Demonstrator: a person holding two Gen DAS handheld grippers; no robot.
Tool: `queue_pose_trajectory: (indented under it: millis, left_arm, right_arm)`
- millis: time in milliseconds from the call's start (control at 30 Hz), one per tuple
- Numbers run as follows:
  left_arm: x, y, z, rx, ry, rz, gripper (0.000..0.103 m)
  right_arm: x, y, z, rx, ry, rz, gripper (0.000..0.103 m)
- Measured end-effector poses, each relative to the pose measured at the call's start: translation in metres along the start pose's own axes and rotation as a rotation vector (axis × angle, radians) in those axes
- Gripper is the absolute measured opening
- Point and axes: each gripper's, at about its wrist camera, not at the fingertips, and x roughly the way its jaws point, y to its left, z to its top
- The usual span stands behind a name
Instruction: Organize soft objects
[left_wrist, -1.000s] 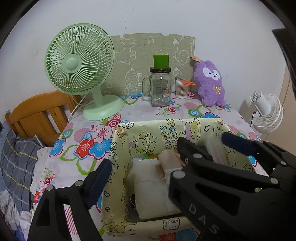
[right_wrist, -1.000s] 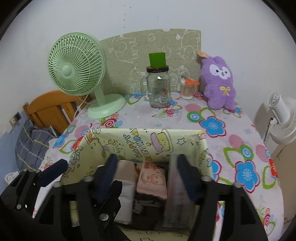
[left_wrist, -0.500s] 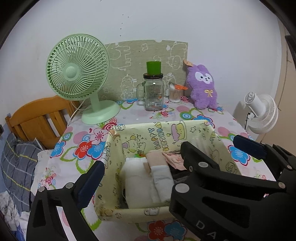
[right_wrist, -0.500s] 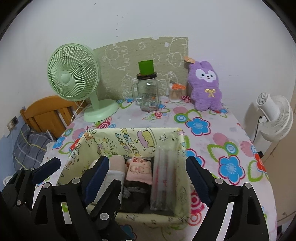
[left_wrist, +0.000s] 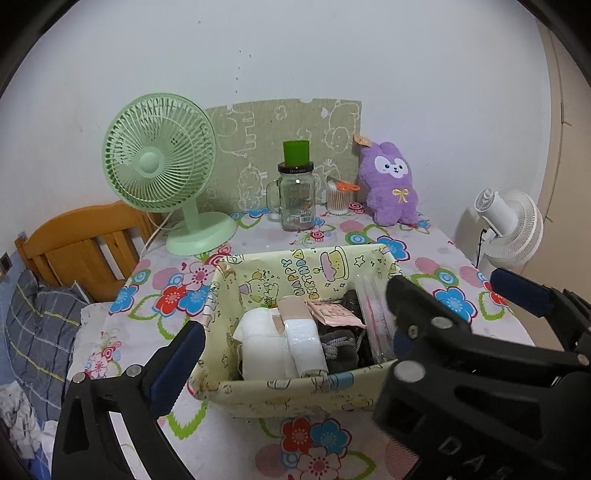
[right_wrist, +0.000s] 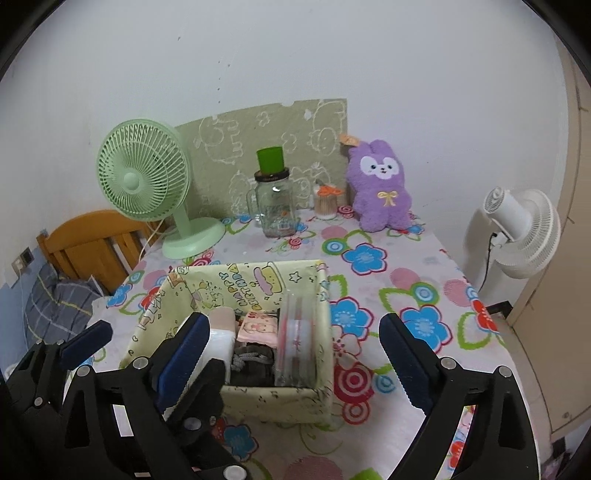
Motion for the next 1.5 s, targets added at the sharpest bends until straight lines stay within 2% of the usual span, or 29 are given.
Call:
queue_pose_trajectory:
  millis: [300, 500, 833, 967, 1500]
  left_arm:
    - [-0.032, 0.008, -0.008, -0.014, -0.030, 0.016, 0.103]
    - [-0.053, 0.011, -0.011, -0.014, -0.066, 0.062, 0.103]
    - [-0.104, 0.025, -0.022, -0.072, -0.132, 0.053, 0.103]
    - [-0.117, 0.031, -0.025, -0.093, -0.155, 0.062, 0.103]
    - [-0.145, 0.038, -0.034, -0.110, -0.203, 0.055, 0.103]
  right_arm:
    - [-0.040, -0.010, -0.007, 0.009, -0.039, -0.041, 0.095]
    - [-0.075, -0.017, -0.012, 0.019, -0.098, -0.075, 0.095]
    - [-0.126, -0.027, -0.023, 0.030, -0.168, -0.114, 0.095]
    - [-0.138, -0.029, -0.027, 0.033, -0.185, -0.115, 0.098]
    - [-0.165, -0.019, -0.036, 0.013, -0.221, -0.100, 0.098]
